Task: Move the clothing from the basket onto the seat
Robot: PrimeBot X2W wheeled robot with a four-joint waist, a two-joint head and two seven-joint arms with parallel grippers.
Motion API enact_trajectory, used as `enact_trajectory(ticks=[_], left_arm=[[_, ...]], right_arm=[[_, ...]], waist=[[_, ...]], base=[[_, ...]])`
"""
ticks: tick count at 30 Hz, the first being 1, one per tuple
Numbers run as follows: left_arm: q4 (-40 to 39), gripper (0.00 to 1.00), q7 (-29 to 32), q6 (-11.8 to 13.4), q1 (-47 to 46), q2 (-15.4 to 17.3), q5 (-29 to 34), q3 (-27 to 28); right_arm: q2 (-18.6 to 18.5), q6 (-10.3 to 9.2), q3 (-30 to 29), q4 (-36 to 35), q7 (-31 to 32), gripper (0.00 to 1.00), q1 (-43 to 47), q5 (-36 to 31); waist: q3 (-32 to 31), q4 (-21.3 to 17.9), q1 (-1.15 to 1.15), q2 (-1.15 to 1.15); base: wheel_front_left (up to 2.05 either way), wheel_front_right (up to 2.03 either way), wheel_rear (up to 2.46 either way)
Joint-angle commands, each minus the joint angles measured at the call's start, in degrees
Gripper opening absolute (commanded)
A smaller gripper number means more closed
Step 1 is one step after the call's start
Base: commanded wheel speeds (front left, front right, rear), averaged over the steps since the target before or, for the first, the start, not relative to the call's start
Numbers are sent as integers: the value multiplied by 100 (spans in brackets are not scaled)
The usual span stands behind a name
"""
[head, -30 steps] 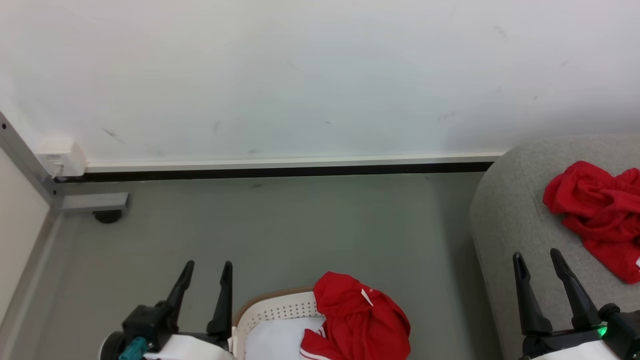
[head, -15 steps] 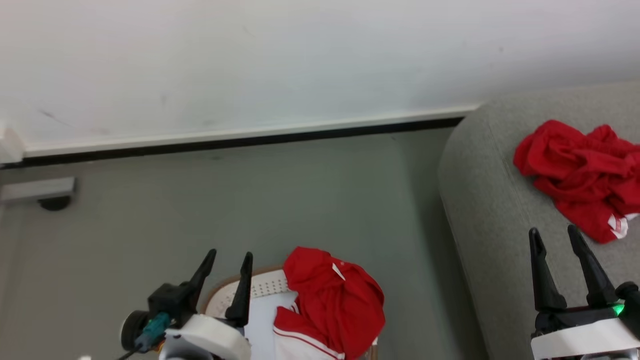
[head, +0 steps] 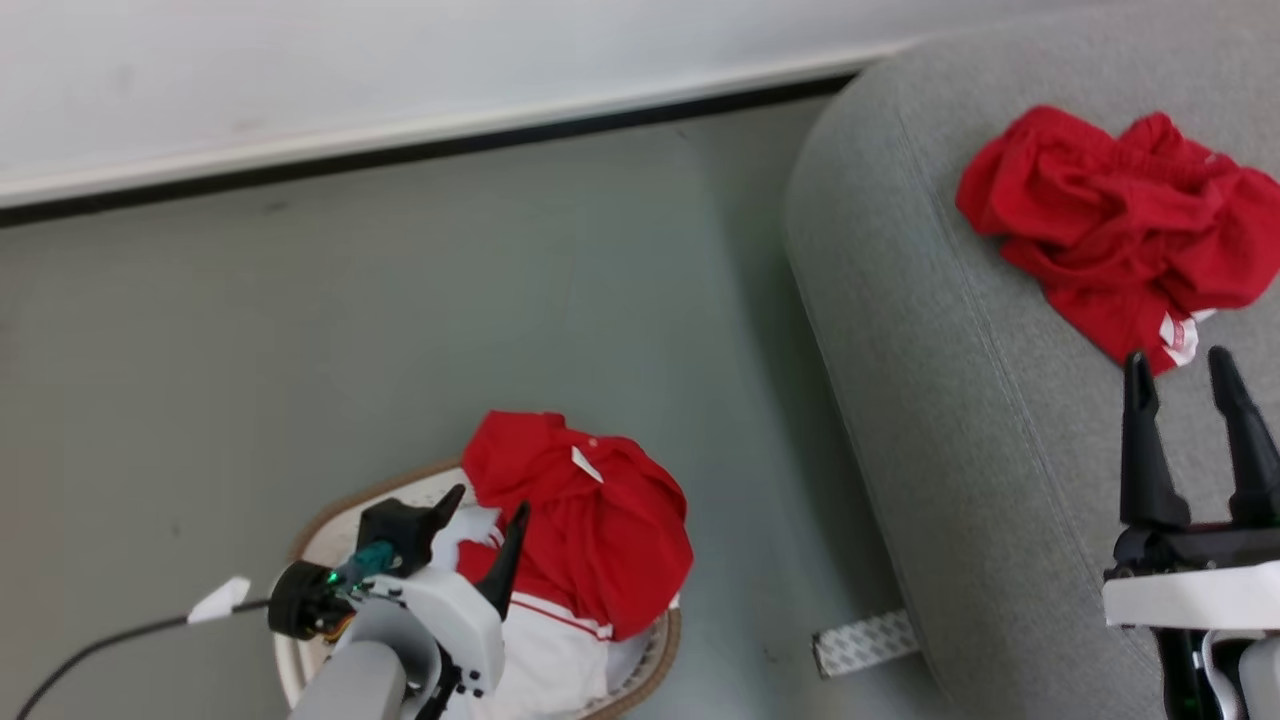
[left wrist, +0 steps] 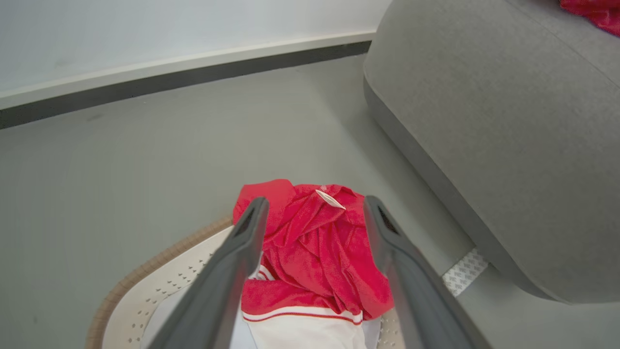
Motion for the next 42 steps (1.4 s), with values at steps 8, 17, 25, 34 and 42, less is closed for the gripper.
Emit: enact_trajectory(ticks=[8,17,25,34,42], left_arm=[[1166,100,275,-1,-845,237,-184,-769],[2074,100,720,-2,-1588,485,-456,-1604],[2506,100,1238,-3,-2096,805,-745,-2108],[2730,100,1507,-3,-2597,1195,-404,-2618],[2846,100,2421,-4,-2718,1185,-246,-3314]], right_arm=[[197,-13,-198,-210,-16,100,-479,98],[407,-13,-235,-470,-16,100,-932,241],[535,-13,-182,-690,-16,100,-1215,395],[556,-13,-77,-773,-15,100,-1389,617],[554,-13,-1,-772,-16,100,-1348,701]], waist=[[954,-640,-1,0],[1781,-1004,-1,0],[2458,-1274,-1,0],[2944,-1412,-1,0],[3088,-1386,-1,0]], base=[[0,0,0],[0,0,0],[0,0,0],[0,0,0],[0,0,0]])
